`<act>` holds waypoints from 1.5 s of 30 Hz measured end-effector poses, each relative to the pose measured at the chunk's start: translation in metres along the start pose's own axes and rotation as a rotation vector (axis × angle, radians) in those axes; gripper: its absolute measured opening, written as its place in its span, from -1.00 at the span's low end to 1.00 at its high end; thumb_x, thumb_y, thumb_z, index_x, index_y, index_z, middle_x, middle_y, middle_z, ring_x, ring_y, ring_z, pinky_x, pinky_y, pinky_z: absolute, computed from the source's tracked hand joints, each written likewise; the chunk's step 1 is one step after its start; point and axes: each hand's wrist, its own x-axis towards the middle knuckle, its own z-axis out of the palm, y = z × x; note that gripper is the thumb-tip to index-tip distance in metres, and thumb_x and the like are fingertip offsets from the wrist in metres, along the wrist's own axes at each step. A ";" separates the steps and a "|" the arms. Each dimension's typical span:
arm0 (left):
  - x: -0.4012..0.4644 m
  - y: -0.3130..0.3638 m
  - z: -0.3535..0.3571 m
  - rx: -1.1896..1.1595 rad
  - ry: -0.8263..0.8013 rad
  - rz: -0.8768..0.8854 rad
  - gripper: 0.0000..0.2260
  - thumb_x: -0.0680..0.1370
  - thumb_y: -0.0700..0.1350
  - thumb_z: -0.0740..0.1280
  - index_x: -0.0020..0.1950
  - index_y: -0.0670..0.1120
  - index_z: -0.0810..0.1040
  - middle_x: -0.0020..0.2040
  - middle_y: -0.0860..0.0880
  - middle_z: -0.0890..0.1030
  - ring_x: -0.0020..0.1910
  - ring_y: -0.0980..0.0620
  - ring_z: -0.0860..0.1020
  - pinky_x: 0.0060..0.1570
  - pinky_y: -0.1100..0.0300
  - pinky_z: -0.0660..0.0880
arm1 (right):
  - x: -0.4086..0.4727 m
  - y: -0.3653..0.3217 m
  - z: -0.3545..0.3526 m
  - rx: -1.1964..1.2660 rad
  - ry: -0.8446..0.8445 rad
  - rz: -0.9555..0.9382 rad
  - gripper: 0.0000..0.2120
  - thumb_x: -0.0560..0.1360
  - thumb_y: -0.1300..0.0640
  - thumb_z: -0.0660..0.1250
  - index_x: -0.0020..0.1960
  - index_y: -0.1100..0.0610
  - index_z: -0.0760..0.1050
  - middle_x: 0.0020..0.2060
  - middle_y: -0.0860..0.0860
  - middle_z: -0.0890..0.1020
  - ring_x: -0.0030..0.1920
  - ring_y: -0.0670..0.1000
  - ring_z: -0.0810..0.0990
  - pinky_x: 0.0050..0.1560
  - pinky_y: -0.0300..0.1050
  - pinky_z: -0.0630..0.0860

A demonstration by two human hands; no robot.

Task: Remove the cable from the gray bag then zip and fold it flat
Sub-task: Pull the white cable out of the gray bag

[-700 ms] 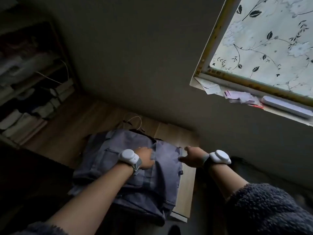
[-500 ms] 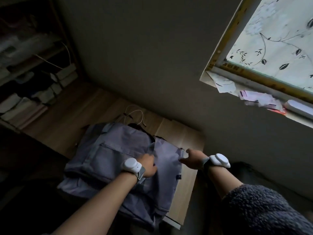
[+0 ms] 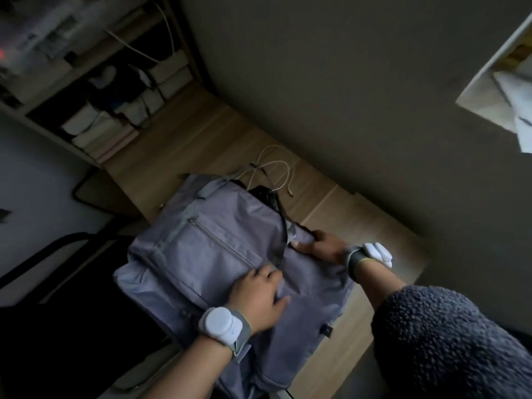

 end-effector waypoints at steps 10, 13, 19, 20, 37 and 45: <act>0.032 -0.048 -0.015 -0.005 -0.099 -0.094 -0.59 0.43 -0.02 0.41 0.13 -0.06 0.26 0.17 -0.12 0.45 0.04 -0.27 0.56 -0.09 -0.10 0.52 | 0.031 -0.021 0.063 -0.030 -0.009 0.065 -0.44 0.23 -0.23 0.47 0.07 0.13 0.60 0.00 0.06 0.64 -0.05 0.06 0.60 -0.03 -0.07 0.53; 0.019 -0.064 -0.027 -0.009 -0.071 -0.081 -0.16 0.31 -0.09 0.53 0.42 0.04 0.07 0.25 -0.13 0.31 -0.06 -0.34 0.58 -0.14 -0.15 0.54 | 0.007 -0.048 0.088 -0.153 0.110 -0.032 -0.79 0.39 -0.03 0.36 -0.15 0.12 0.57 -0.13 0.15 0.65 -0.14 0.15 0.62 -0.22 -0.13 0.43; -0.010 -0.068 -0.097 0.103 0.029 0.040 -0.47 0.44 -0.15 0.33 0.35 0.18 0.28 0.08 -0.12 0.47 -0.01 -0.27 0.59 -0.15 -0.06 0.50 | -0.078 -0.098 0.111 -0.190 0.223 -0.386 -0.77 0.40 0.11 0.27 -0.41 0.10 0.36 -0.42 0.18 0.52 -0.38 0.16 0.43 -0.34 -0.08 0.32; -0.019 -0.067 -0.116 0.142 0.031 0.082 -0.69 0.46 -0.13 0.28 0.18 0.09 0.43 0.06 -0.11 0.52 0.01 -0.25 0.59 -0.15 -0.03 0.49 | -0.098 -0.110 0.112 -0.187 0.238 -0.417 -0.74 0.40 0.13 0.29 -0.43 0.09 0.32 -0.46 0.15 0.42 -0.39 0.18 0.35 -0.34 -0.09 0.27; -0.106 0.049 -0.277 0.346 0.533 0.492 -0.85 0.26 -0.07 0.40 -0.35 0.02 0.42 -0.37 0.00 0.49 -0.26 -0.16 0.62 -0.39 0.17 0.24 | -0.303 -0.157 -0.020 -0.366 0.572 -0.673 -0.71 0.38 0.08 0.25 -0.48 0.00 0.28 -0.54 0.00 0.24 -0.39 -0.23 0.18 -0.46 -0.28 0.18; -0.046 0.077 -0.134 0.256 0.210 0.402 -0.68 0.48 -0.17 0.23 0.23 -0.06 0.44 0.03 -0.14 0.64 0.03 -0.21 0.60 -0.10 0.00 0.50 | -0.192 -0.028 0.014 -0.551 0.523 -0.029 -0.78 0.50 0.11 0.26 0.11 0.01 0.57 0.04 0.04 0.65 0.04 0.10 0.62 -0.01 -0.08 0.52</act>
